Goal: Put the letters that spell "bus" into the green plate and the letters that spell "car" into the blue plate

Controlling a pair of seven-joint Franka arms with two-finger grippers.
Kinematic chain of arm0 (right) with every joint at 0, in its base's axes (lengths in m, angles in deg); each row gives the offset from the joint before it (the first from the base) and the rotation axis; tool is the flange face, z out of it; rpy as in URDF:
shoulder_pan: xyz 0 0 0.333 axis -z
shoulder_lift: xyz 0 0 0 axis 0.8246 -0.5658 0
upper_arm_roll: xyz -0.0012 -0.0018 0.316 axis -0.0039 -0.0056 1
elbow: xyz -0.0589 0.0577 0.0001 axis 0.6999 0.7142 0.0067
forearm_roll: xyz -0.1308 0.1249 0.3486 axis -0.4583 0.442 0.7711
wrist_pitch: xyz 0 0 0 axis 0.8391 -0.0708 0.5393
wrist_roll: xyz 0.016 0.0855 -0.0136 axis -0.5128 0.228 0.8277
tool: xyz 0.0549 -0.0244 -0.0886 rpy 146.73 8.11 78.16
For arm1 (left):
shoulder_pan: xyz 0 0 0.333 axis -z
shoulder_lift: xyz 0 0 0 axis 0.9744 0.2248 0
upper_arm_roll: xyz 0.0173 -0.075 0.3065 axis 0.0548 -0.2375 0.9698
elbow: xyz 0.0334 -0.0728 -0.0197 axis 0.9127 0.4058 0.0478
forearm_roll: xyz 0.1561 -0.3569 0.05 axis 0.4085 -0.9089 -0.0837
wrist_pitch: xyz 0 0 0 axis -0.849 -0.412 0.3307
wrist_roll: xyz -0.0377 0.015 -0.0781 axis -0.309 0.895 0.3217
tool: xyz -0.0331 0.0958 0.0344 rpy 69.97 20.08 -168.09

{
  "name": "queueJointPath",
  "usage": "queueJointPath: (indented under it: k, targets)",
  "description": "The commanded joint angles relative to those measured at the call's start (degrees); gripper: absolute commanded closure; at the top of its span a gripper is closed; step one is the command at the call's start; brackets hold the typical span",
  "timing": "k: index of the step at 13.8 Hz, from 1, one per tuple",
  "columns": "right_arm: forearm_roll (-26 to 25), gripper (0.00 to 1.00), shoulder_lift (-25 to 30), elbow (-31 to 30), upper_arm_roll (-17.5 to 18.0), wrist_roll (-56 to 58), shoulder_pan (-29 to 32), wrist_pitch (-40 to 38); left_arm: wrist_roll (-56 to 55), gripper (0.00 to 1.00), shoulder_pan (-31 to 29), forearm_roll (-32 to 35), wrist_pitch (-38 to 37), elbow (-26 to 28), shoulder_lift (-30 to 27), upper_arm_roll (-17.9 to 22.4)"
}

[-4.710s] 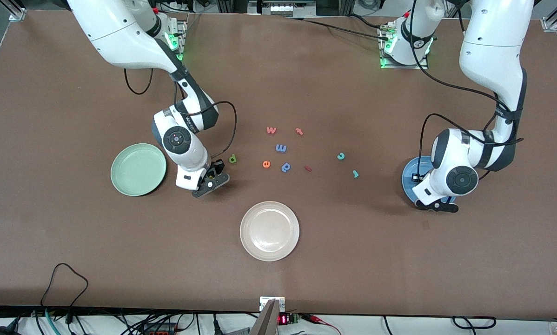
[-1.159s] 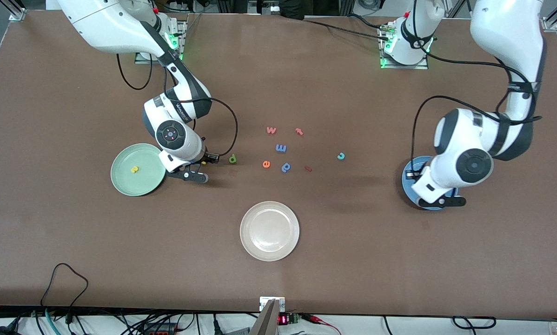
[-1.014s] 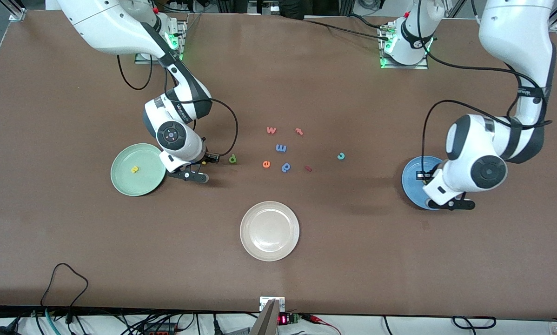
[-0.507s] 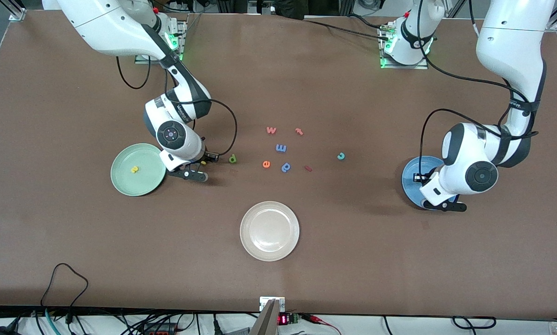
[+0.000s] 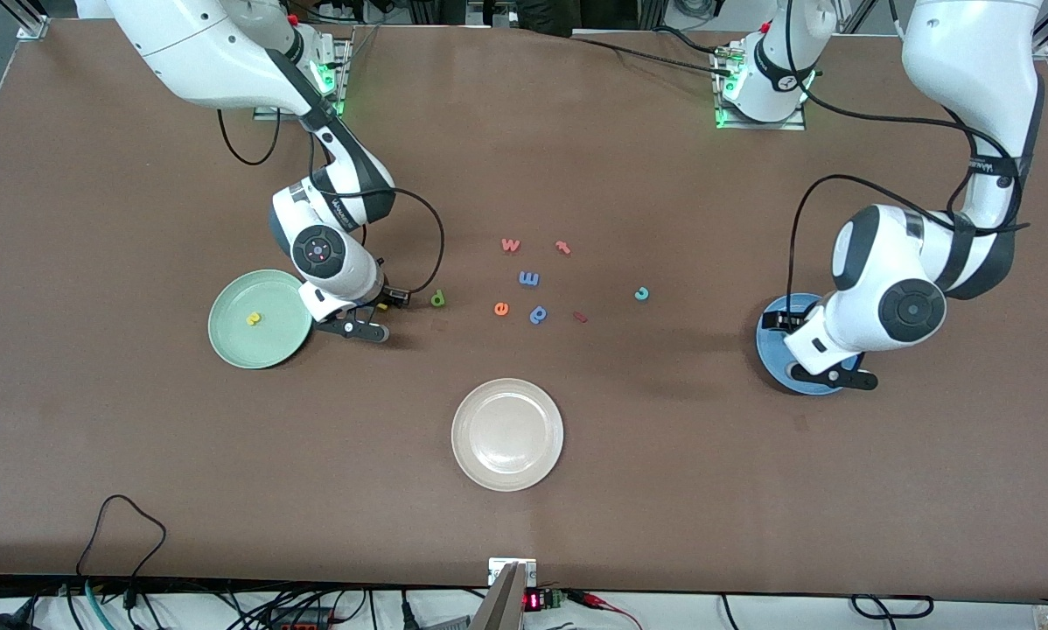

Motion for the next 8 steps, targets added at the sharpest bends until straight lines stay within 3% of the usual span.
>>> queueJointPath:
  k: [1, 5, 8]
  targets:
    - [-0.24, 0.41, 0.58, -0.88, 0.15, -0.12, 0.3, 0.83, 0.21, 0.0, -0.05, 0.91, -1.38, 0.42, -3.11, -3.56]
    - [-0.24, 0.43, 0.49, -1.06, 0.15, -0.12, 0.3, 0.83, -1.09, 0.0, -0.05, -0.14, -1.38, 0.42, -4.09, -8.3]
    - [-0.24, 0.45, 0.4, -1.32, 0.15, -0.12, 0.3, 1.44, -18.35, 0.0, 1.61, -4.0, 0.63, 0.42, -0.67, -13.57]
